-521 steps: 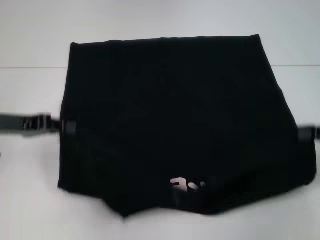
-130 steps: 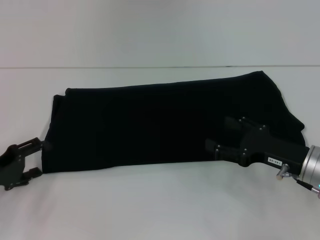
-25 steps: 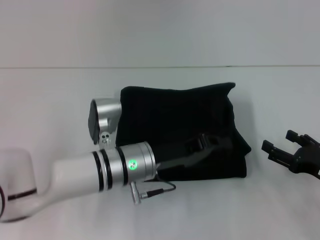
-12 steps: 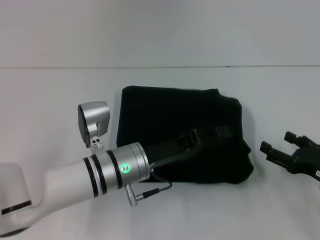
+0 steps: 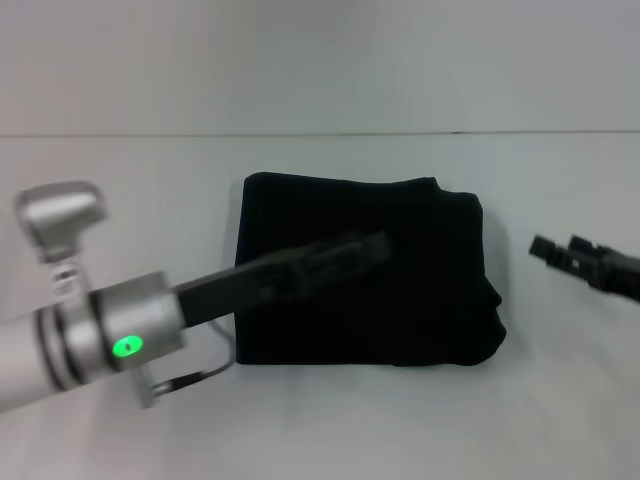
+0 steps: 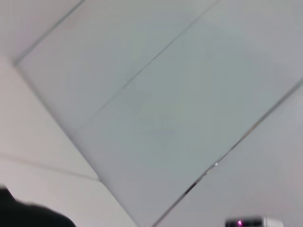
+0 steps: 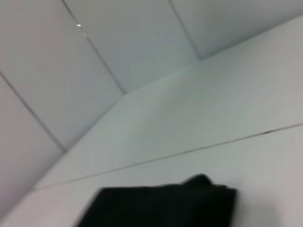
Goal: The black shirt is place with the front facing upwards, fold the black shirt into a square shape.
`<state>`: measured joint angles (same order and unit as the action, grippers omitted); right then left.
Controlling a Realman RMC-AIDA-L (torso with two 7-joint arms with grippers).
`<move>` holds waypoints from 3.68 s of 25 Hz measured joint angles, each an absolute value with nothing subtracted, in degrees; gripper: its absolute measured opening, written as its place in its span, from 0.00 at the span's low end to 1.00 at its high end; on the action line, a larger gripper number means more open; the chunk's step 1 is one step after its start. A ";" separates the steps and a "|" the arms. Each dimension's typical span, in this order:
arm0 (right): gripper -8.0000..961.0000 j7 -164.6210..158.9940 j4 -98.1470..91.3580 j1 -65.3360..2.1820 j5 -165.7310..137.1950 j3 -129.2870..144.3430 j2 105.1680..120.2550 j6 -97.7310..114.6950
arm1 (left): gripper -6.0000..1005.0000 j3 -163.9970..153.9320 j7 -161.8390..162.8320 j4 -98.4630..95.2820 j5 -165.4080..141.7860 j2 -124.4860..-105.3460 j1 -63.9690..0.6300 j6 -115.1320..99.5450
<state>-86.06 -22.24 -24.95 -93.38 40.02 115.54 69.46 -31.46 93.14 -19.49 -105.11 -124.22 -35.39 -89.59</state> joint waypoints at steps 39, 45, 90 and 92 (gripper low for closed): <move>0.98 -151.75 -23.36 -49.95 -127.35 41.65 110.74 60.00 | 0.94 -28.25 60.58 -41.26 -117.44 -123.89 -16.59 -97.68; 0.98 -152.39 -21.99 -49.53 -127.18 41.58 111.14 59.15 | 0.94 -27.90 60.56 -41.73 -118.14 -123.90 -16.56 -97.14; 0.32 -142.50 -22.32 -49.22 -124.28 41.54 116.66 50.77 | 0.94 -27.33 60.56 -41.39 -117.58 -124.02 -16.75 -97.46; 0.22 -142.17 -22.32 -49.17 -124.07 41.53 116.66 50.72 | 0.94 -27.33 60.56 -41.39 -117.58 -124.01 -16.79 -97.49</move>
<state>-142.17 -22.32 -49.17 -124.07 41.53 116.66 50.72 -27.33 60.56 -41.39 -117.58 -124.01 -16.79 -97.49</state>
